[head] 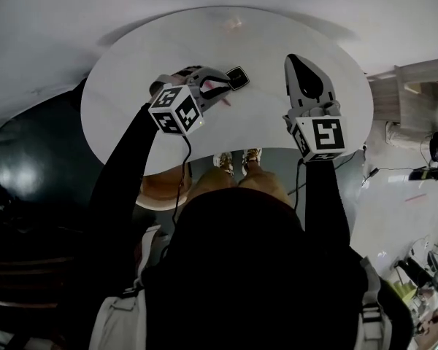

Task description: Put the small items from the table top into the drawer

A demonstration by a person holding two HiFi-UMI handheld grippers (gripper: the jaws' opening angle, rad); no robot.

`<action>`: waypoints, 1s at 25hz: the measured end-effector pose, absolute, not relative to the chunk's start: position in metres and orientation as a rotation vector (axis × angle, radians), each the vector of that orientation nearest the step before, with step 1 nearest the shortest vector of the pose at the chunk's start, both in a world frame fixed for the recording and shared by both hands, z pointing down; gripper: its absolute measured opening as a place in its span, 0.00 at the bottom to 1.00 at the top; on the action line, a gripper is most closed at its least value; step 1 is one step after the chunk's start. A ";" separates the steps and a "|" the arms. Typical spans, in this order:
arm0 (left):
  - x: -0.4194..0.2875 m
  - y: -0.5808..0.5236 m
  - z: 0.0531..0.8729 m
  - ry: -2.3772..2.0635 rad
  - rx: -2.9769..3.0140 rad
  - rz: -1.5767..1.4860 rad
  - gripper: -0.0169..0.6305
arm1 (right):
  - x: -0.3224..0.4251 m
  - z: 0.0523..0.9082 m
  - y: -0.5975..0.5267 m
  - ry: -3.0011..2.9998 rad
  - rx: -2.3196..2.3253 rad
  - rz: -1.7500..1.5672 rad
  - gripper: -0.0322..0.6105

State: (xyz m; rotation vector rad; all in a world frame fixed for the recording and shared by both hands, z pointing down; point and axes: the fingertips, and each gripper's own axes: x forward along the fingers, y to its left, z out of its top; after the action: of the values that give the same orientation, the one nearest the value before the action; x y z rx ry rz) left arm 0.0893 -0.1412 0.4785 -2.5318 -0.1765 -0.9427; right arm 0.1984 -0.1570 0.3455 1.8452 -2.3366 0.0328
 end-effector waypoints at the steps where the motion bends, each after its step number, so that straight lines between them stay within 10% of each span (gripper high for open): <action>1: 0.089 -0.136 0.494 -0.279 -2.486 -0.992 0.16 | 0.201 0.348 -0.155 -2.331 1.844 0.039 0.09; 25: 0.057 -0.121 0.648 -0.961 -1.917 -1.640 0.11 | 0.221 0.363 -0.135 -2.252 1.855 0.065 0.09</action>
State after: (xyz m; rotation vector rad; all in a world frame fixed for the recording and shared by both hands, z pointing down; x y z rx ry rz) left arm 0.0573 -0.1211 0.6484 -1.9175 -0.9614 -1.6400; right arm 0.2208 -0.1353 0.3632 1.8550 -2.2517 0.0649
